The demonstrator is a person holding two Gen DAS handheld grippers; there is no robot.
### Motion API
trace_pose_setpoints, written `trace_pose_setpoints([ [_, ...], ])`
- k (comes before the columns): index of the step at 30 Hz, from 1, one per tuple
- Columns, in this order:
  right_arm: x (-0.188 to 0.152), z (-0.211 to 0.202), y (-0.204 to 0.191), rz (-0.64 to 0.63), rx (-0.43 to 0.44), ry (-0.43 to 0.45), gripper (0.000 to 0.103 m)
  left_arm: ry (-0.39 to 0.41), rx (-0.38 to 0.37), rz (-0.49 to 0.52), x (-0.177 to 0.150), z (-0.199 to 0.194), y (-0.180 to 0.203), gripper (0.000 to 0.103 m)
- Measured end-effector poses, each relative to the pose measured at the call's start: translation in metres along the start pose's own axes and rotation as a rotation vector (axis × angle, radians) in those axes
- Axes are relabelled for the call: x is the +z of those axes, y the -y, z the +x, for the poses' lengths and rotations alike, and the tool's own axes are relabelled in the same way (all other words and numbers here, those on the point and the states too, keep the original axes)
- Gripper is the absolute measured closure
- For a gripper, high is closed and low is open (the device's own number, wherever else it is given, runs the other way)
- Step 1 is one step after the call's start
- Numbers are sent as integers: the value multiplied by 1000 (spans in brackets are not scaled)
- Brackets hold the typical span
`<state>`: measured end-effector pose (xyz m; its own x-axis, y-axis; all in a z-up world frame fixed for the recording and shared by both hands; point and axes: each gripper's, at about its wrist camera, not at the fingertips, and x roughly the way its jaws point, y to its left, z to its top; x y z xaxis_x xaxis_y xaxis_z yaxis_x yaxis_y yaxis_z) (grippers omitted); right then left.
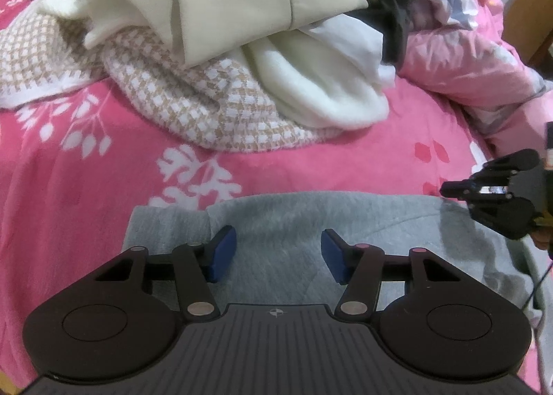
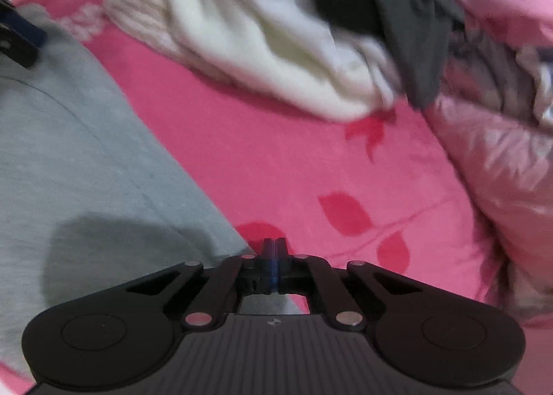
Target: Fold clothes
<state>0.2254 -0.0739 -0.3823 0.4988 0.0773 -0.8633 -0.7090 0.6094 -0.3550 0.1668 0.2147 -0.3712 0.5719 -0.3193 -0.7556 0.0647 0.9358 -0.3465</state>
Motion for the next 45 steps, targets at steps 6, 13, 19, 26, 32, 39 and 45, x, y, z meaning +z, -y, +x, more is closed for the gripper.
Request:
trace_pose_setpoints([
  [6,2,-29,24,206,210,99,98,5,0,28,-1,0,2,47],
  [13,25,-27,0,16,364,85,62,2,-16,24,0,-1,-1,47],
  [19,28,-21,-15,-107,372,5,62,6,-30,33,-2,-3,-2,47],
  [26,34,-22,-27,-196,387,-43,79,13,-41,41,-3,-2,-3,46],
  [32,41,-20,-12,-133,432,-53,92,17,-48,54,-4,-2,-4,46],
  [39,49,-53,-29,-244,201,64,96,19,-49,47,-4,-3,-5,46],
  [45,35,-22,-49,-311,144,26,96,17,-44,65,-4,-1,-2,46],
])
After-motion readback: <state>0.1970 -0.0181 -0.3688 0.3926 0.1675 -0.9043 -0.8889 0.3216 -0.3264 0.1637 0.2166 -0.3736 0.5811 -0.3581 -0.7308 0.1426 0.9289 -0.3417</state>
